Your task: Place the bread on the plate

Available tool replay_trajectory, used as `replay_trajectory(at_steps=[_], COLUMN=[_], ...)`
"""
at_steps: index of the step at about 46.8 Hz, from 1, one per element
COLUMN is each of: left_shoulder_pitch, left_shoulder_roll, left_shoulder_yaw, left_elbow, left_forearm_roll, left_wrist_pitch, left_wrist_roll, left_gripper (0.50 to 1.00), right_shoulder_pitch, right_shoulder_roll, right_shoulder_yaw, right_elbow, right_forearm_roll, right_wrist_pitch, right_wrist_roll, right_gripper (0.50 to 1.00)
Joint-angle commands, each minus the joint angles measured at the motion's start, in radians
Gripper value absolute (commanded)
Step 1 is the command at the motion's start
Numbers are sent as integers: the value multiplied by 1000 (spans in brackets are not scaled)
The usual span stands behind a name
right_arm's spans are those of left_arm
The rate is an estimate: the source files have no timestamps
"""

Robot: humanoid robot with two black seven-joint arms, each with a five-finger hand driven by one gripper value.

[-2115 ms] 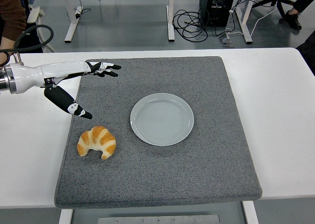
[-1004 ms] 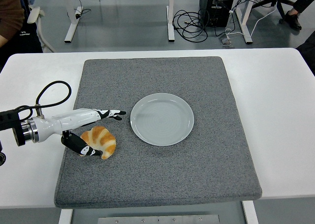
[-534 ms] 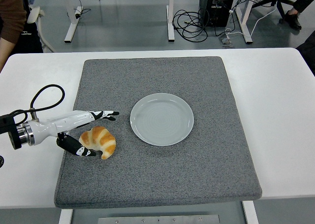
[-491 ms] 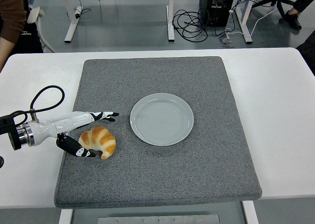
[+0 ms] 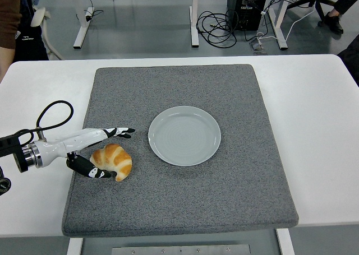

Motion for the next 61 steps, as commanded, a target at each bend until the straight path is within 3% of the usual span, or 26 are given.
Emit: replay_trajectory(at_steps=[1,4,10,17,21,22,61], left_shoulder_pitch=[0,0,0,-2,-3,-5,-113], left_shoulder_roll=[0,-2,0,0,1,1,29], left_shoulder_yaw=[0,4,32,38,40,40,38], left_elbow=[1,1,1,1,1,1,28], left_forearm_roll=[1,3,9,9,12,12,-13], left_wrist_pitch=[1,0,1,3,3,5,1], left_wrist_roll=[-5,-9,-12,-38,-39,-39,-42], left_gripper=[887,854,721,616,507,500,500], right_shoulder_pitch=[1,0,0,0,1,0,1], right_shoulder_roll=[0,0,0,0,0,0,0], right_shoulder_yaw=[0,0,0,-2,-2,0,0], right_elbow=[-1,0,-1,-1,-1,-1,-1], right_forearm_roll=[0,0,0,0,0,0,0], right_wrist_pitch=[0,0,0,0,0,0,0], right_wrist_roll=[0,0,0,0,0,0,0], right_gripper=[1000,1000,1000,1000,1000,1000,1000])
